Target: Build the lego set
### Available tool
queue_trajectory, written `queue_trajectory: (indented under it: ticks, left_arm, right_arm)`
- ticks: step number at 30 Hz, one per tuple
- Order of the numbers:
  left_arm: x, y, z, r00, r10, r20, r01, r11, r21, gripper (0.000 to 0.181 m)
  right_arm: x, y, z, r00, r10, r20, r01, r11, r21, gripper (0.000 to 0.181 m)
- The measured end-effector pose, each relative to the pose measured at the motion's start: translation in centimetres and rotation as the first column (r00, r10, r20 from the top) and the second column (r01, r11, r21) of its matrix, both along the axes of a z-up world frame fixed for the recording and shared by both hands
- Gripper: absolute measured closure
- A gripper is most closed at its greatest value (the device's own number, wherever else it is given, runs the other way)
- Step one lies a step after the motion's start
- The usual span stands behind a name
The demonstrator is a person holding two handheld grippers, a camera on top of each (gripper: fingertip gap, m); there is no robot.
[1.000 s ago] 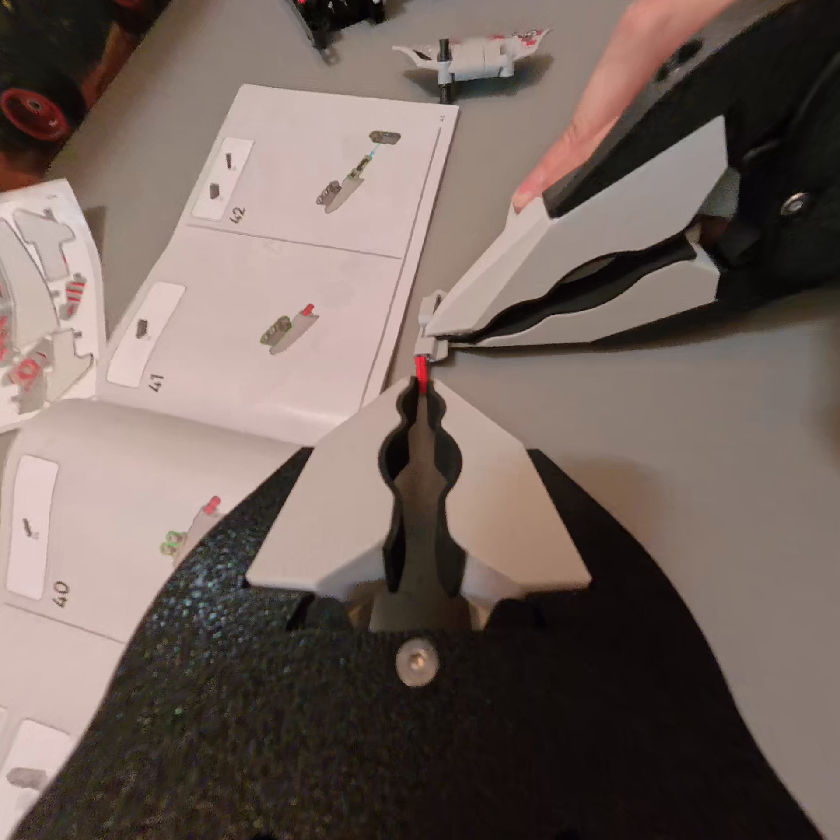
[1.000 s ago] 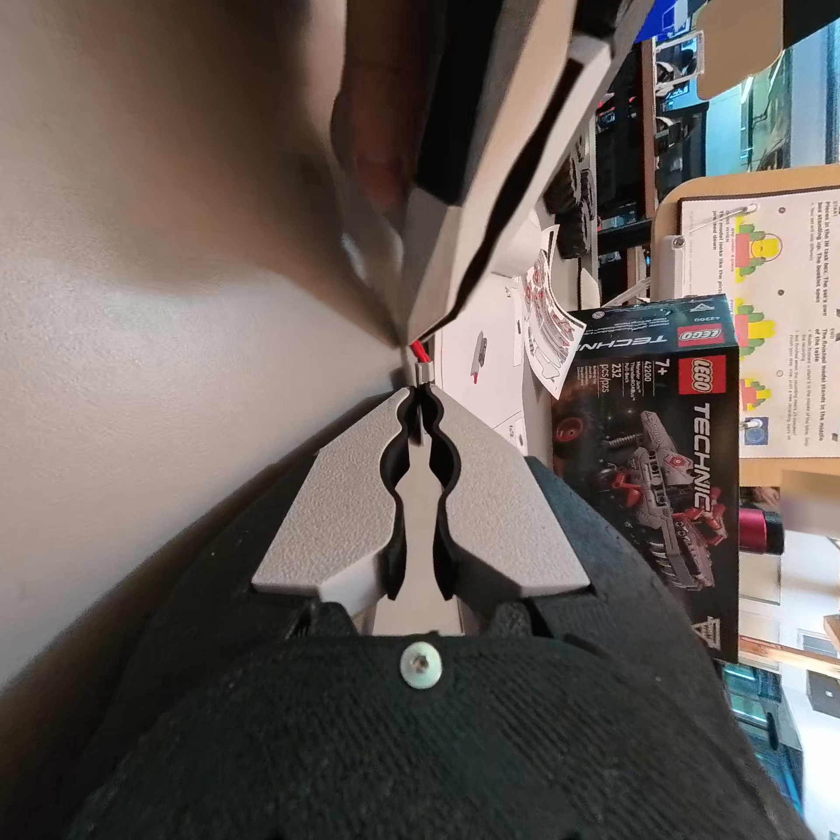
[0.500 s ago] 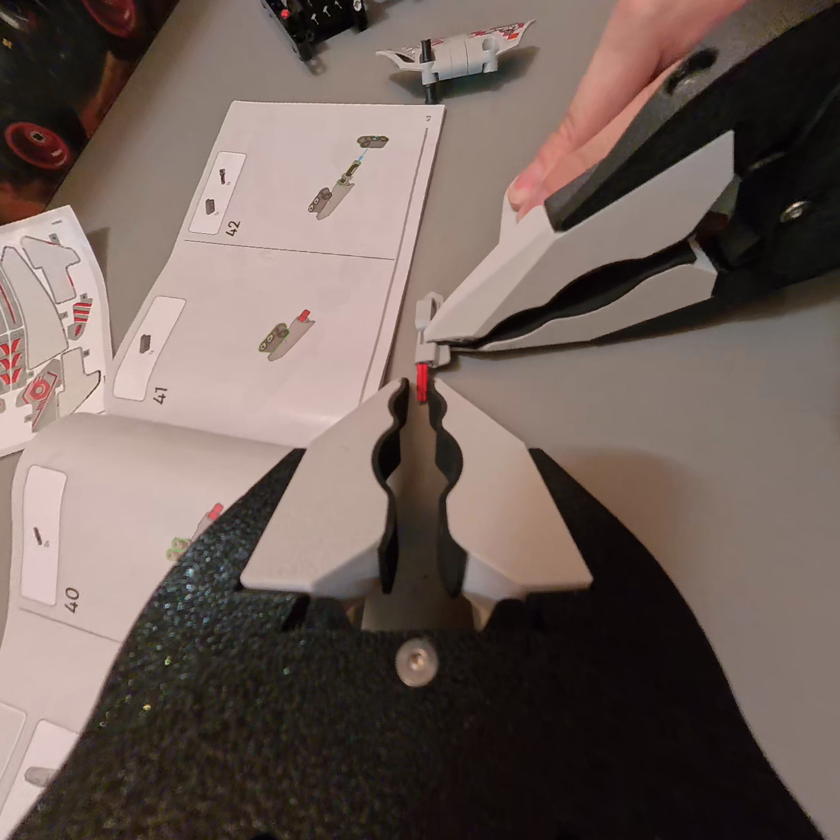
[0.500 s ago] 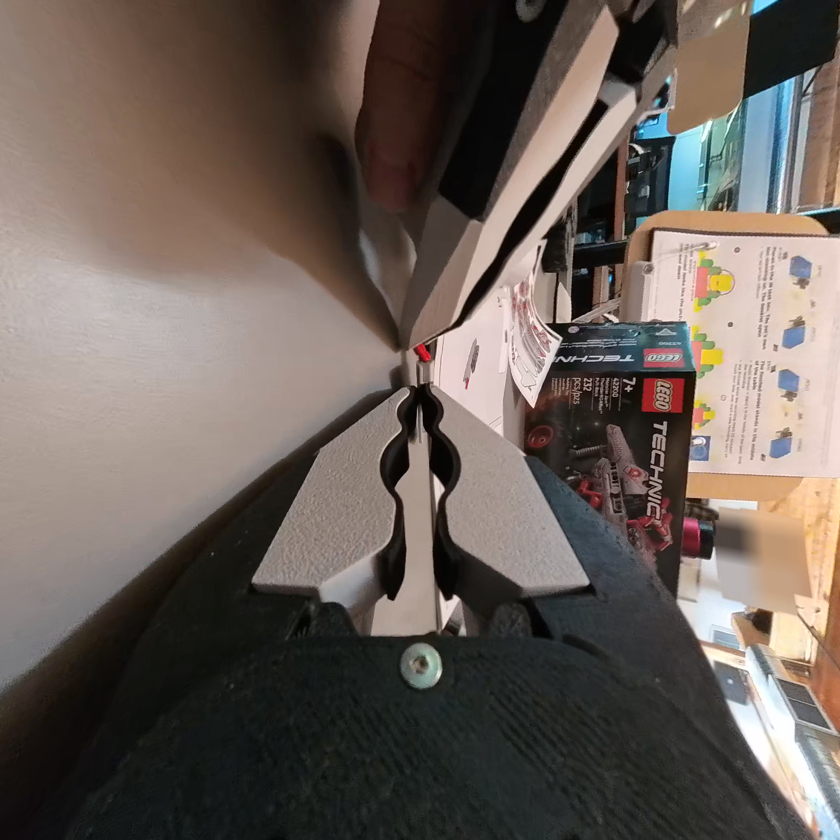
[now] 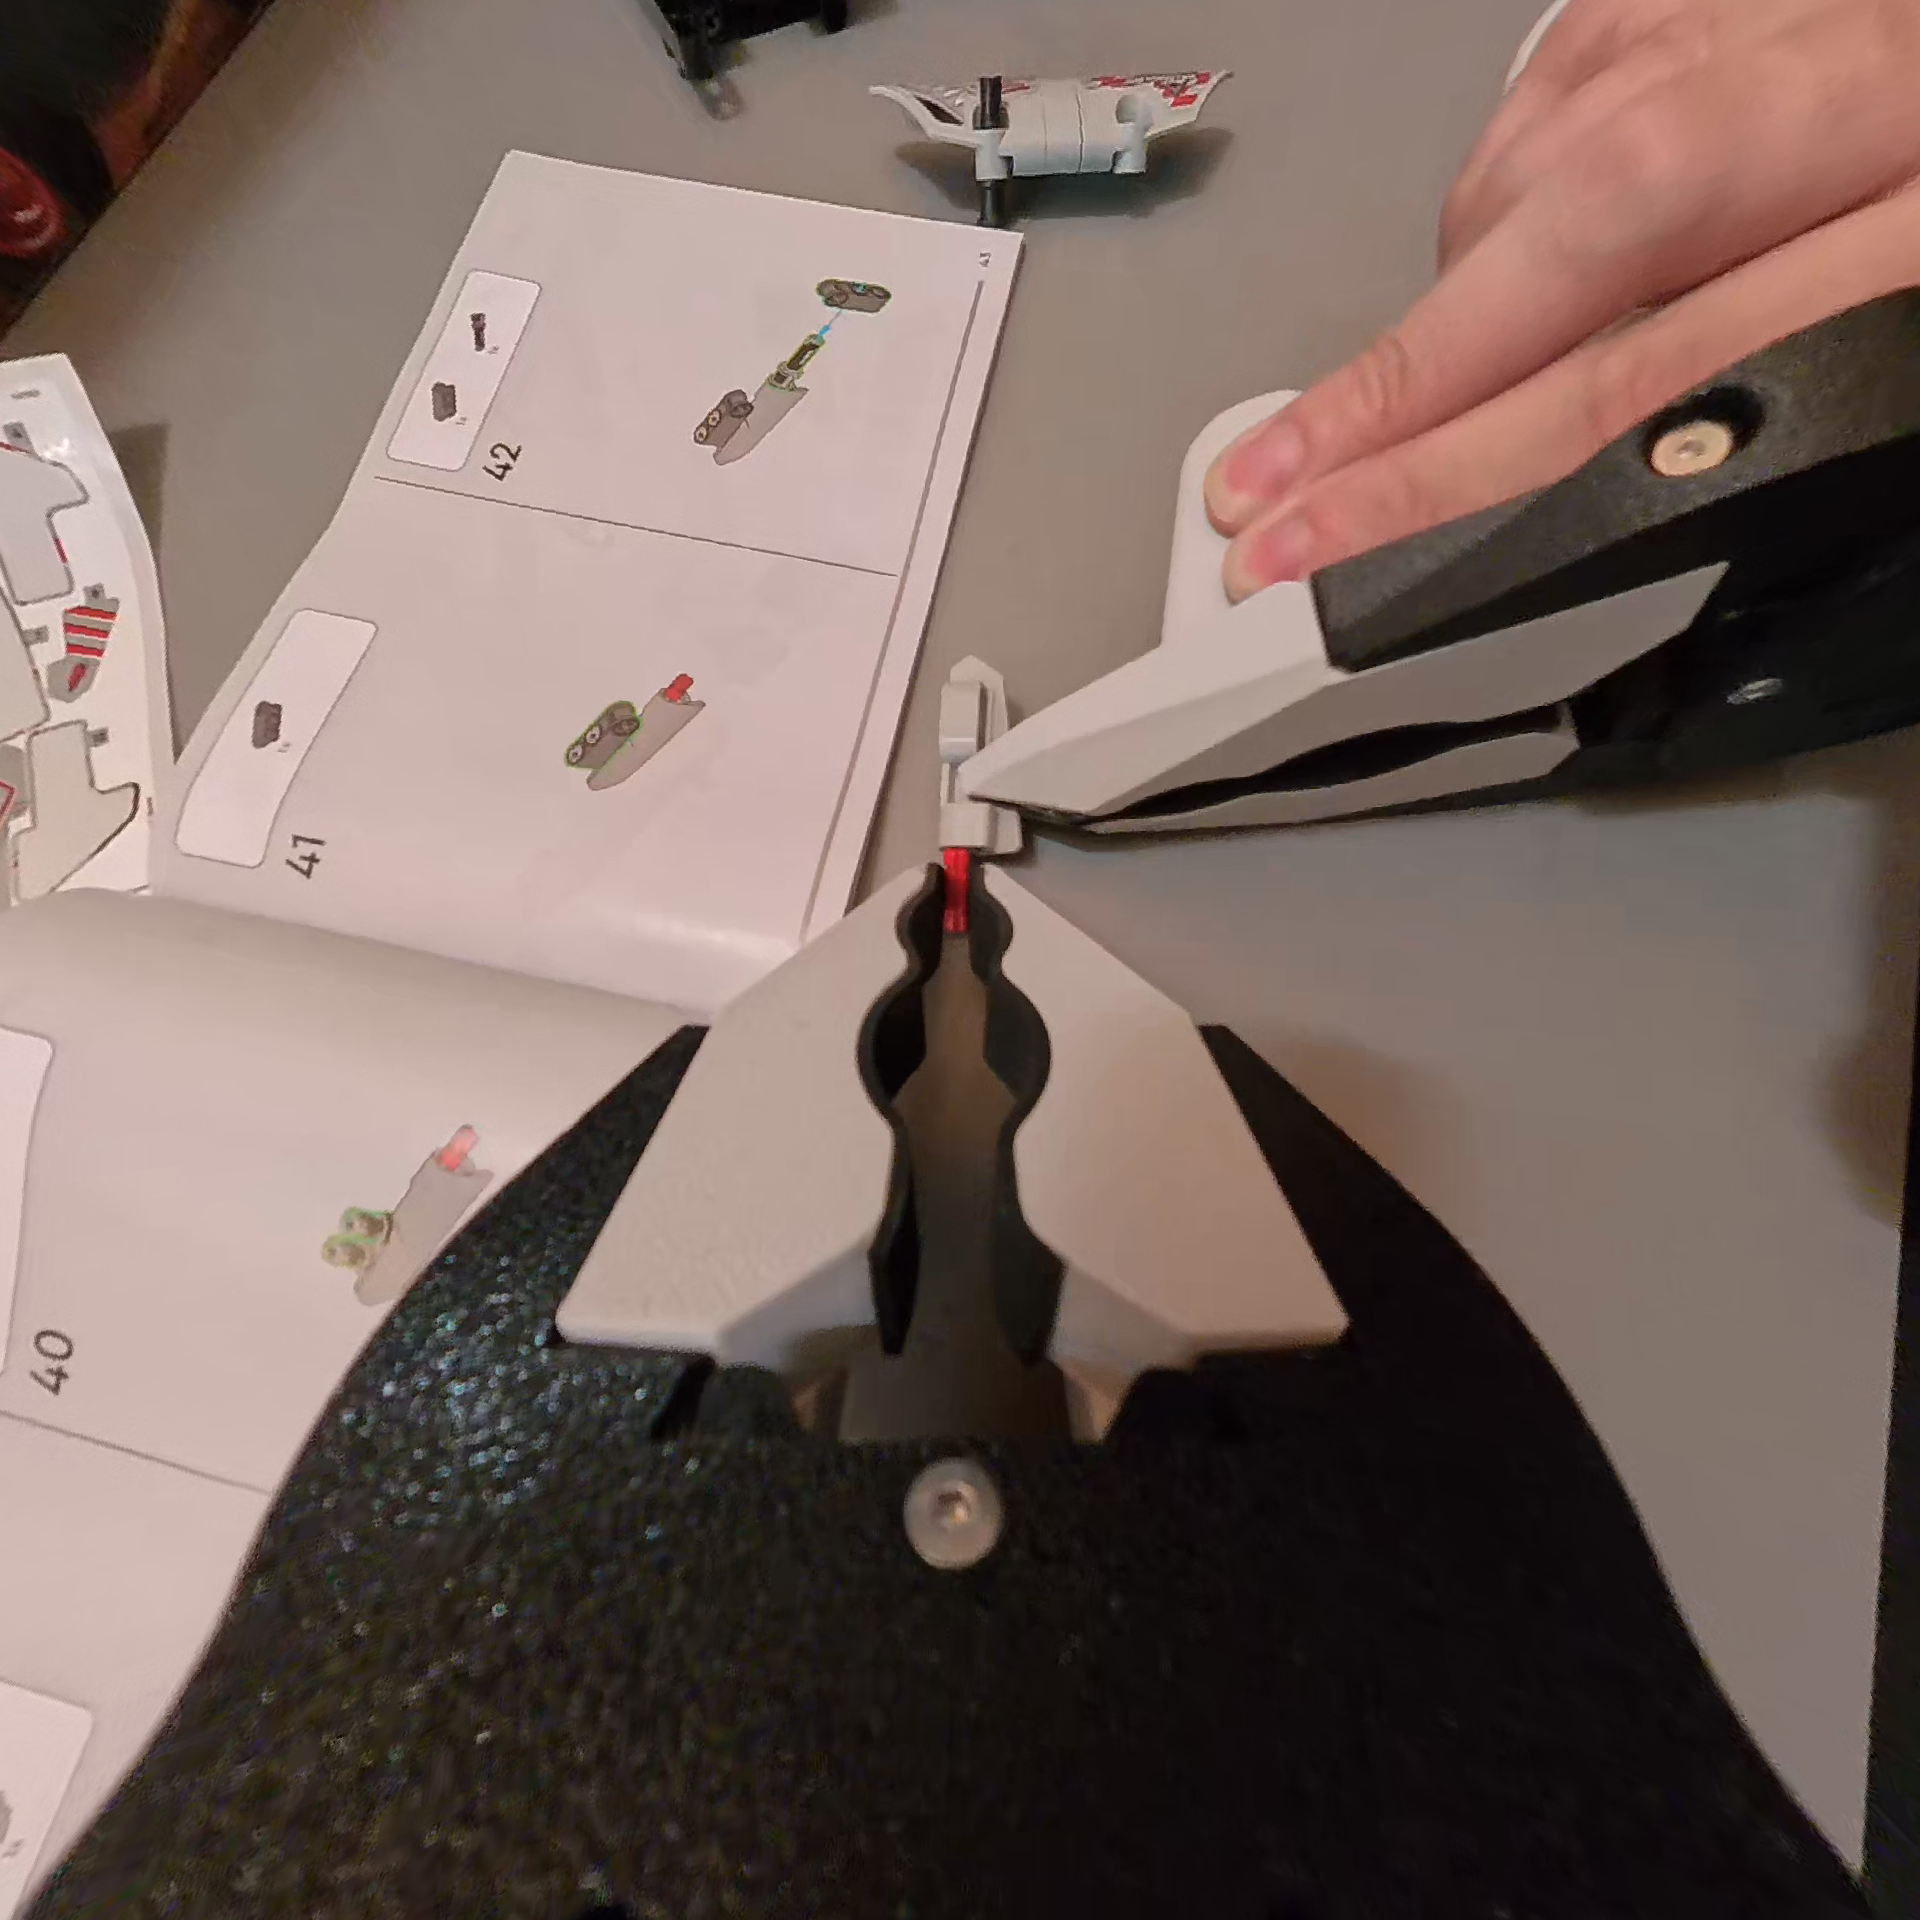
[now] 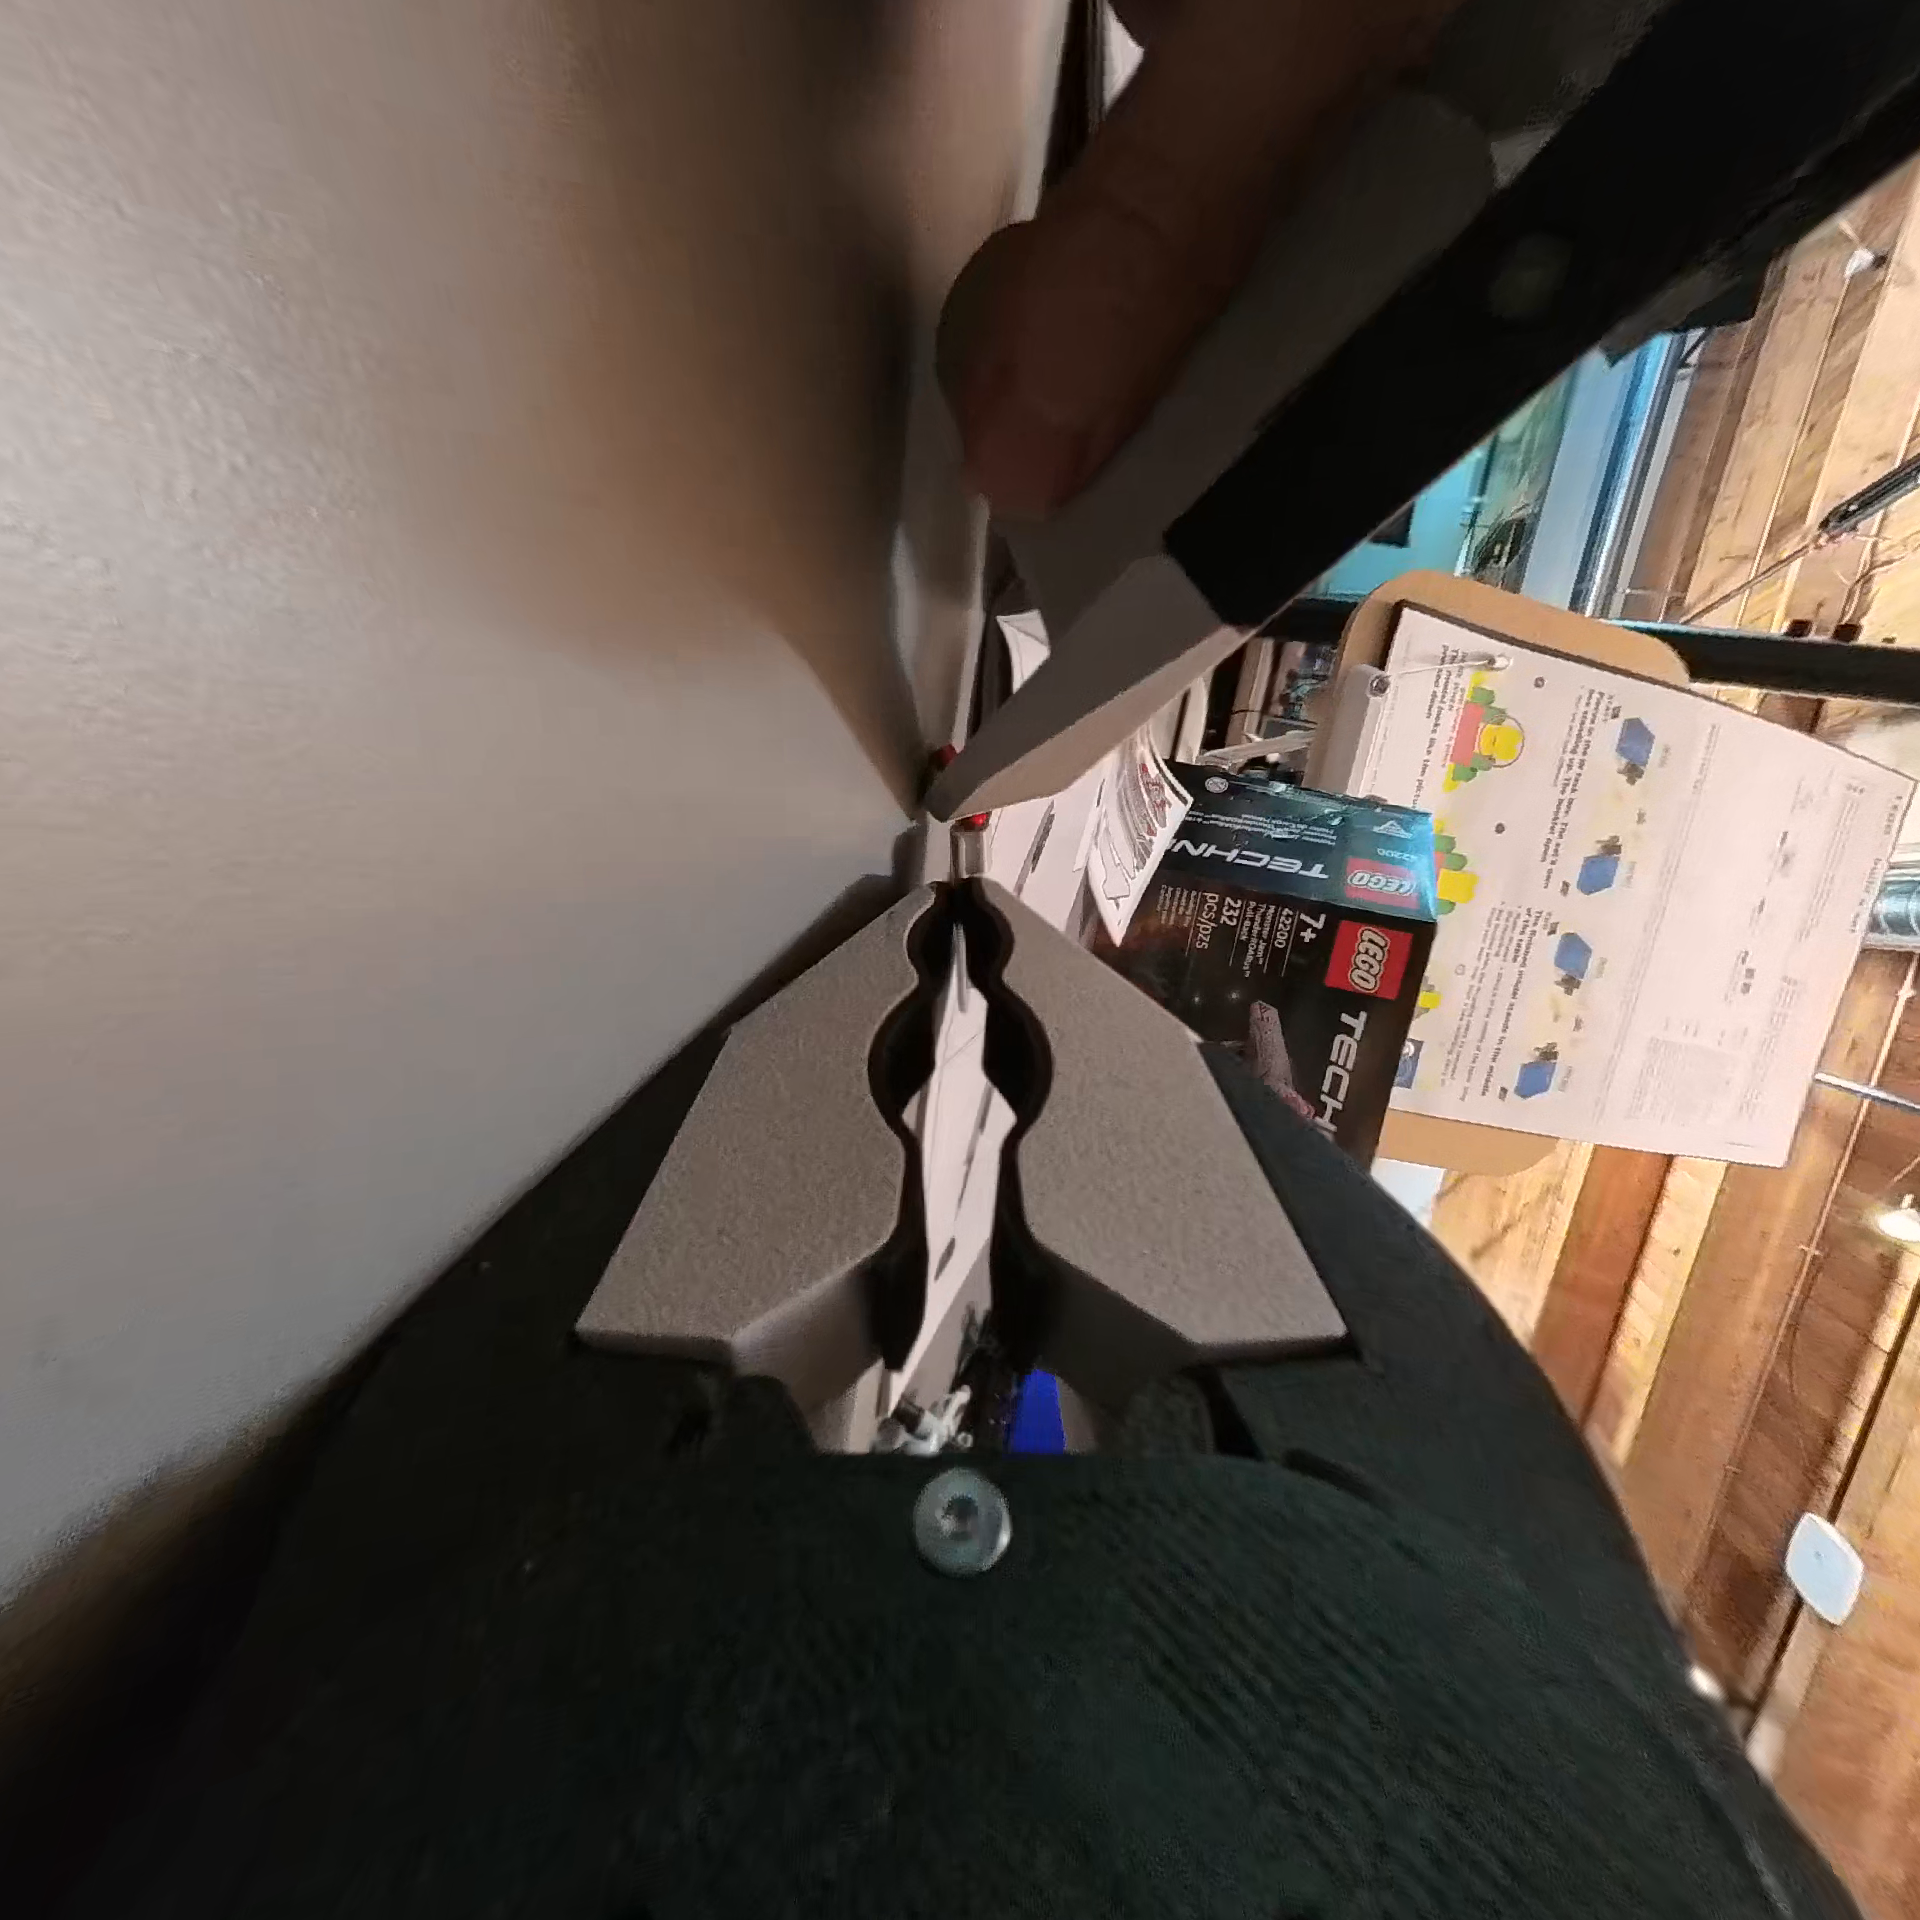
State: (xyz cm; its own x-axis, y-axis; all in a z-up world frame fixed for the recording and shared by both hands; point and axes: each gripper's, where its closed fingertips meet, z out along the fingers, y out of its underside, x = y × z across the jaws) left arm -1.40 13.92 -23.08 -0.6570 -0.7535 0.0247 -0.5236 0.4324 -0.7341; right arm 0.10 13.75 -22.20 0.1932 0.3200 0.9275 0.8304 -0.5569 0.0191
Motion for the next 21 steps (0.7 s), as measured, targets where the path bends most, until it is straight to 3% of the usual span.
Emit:
queue_trajectory:
  ticks: [16,21]
  left_arm:
    - [-1.0,0.3,0.0,0.997,-0.075,0.014,0.075,0.997,0.009,0.165]
    - [-0.6,0.3,0.0,0.999,-0.035,0.028,0.034,0.999,0.024,0.173]
  right_arm:
    - [0.1,-0.4,0.0,0.998,0.0,-0.057,0.002,1.0,0.03,0.181]
    - [0.0,-0.6,0.0,0.997,0.005,-0.074,-0.003,0.999,0.035,0.181]
